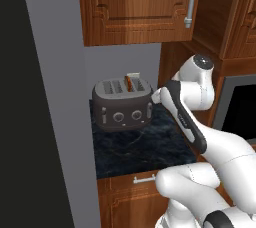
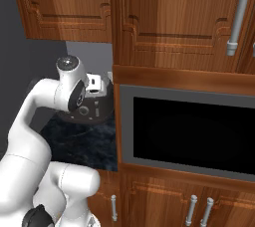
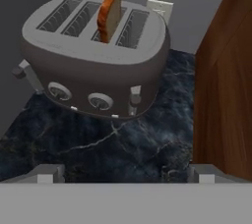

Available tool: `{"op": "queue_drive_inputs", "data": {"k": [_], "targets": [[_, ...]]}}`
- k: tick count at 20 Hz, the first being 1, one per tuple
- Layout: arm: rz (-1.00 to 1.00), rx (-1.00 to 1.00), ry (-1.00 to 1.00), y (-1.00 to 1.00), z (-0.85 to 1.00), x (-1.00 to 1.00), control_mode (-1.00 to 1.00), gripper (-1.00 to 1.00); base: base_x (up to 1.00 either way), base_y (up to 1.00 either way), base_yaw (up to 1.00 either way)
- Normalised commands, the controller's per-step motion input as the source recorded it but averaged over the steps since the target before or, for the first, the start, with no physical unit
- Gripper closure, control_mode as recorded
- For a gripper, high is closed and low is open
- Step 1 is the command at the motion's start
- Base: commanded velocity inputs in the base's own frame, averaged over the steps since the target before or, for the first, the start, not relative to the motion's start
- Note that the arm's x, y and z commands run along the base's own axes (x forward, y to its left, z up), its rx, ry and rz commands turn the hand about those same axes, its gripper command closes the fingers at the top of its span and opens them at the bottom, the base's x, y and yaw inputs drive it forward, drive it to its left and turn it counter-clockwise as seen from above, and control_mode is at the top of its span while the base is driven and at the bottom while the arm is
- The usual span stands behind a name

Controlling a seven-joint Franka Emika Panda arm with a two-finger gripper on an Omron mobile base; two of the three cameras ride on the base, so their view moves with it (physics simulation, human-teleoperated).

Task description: Start the toaster. Once the lever pops up, take the bread to the plate on the dining counter.

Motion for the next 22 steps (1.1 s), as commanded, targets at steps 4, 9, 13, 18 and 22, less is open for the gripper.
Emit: {"op": "queue_drive_inputs", "data": {"k": [4,9,13,18,22], "targets": [[0.00,0.00,-0.03,0.07,0.00,0.20,-1.00,-1.00,0.00,0.00,0.00],[0.00,0.00,0.00,0.16,0.00,0.14,-1.00,-1.00,0.00,0.00,0.00],[0.00,0.00,0.00,0.02,0.00,0.14,-1.00,-1.00,0.00,0.00,0.00],[0.00,0.00,0.00,0.00,-0.04,0.04,-1.00,-1.00,0.00,0.00,0.00],[0.01,0.00,0.00,0.00,-0.08,0.05,-1.00,-1.00,0.00,0.00,0.00]]}}
